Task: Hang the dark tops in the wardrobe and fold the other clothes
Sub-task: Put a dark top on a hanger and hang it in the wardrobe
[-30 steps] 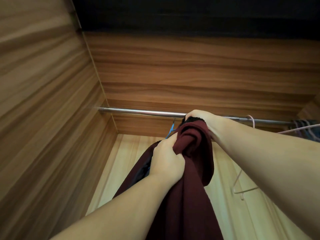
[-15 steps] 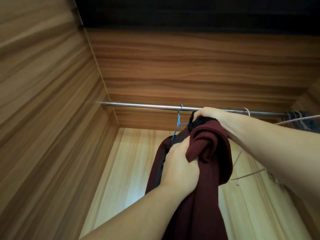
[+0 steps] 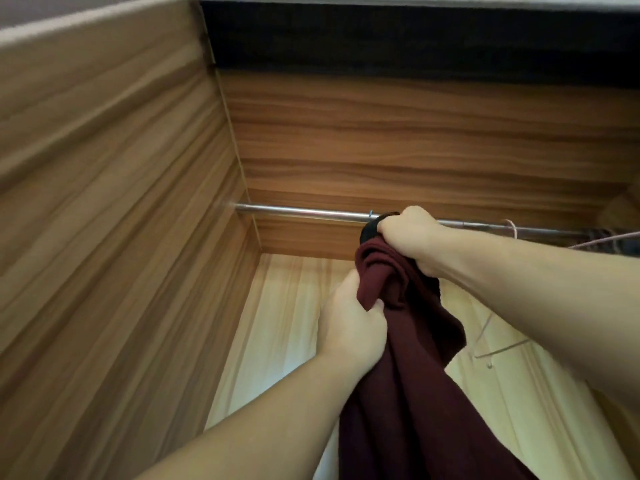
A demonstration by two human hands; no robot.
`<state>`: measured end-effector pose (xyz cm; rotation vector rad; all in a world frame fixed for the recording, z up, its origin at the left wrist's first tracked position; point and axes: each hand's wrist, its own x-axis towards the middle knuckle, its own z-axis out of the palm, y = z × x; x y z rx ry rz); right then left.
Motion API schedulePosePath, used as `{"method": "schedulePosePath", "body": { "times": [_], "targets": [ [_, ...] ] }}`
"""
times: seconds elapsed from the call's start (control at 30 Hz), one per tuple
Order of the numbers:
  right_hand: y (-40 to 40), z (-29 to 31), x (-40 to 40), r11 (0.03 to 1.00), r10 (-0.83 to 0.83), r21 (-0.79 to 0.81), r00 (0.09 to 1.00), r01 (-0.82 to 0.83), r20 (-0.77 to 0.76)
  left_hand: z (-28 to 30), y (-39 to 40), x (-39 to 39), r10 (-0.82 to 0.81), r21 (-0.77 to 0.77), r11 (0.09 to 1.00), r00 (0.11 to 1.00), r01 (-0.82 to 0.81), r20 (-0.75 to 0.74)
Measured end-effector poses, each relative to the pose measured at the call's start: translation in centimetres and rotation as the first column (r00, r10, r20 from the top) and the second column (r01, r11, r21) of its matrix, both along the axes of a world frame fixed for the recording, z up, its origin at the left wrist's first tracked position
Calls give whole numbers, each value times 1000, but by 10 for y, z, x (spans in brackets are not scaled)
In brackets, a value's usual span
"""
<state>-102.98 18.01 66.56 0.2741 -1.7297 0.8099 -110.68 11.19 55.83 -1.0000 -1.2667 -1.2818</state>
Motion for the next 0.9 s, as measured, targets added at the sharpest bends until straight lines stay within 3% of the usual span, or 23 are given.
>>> {"method": "schedulePosePath", "body": {
  "times": [0.2, 0.53, 0.8, 0.9],
  "targets": [
    [-47, -5, -15, 999, -1, 37, 998, 3, -55, -1, -52, -9, 83, 14, 997, 996, -82, -19],
    [-142, -9, -43, 993, 19, 113, 1000, -18, -11, -7, -160, -20, 285, -14, 958, 957, -285, 48],
    [-155, -7, -49, 987, 12, 160, 994, -29, 108, -17, -174, -28, 298, -43, 955, 948, -295, 113],
    [-149, -19, -42, 990, 31, 133, 996, -42, 82, -25, -171, -25, 322, -23, 946, 933, -322, 161]
  ]
}}
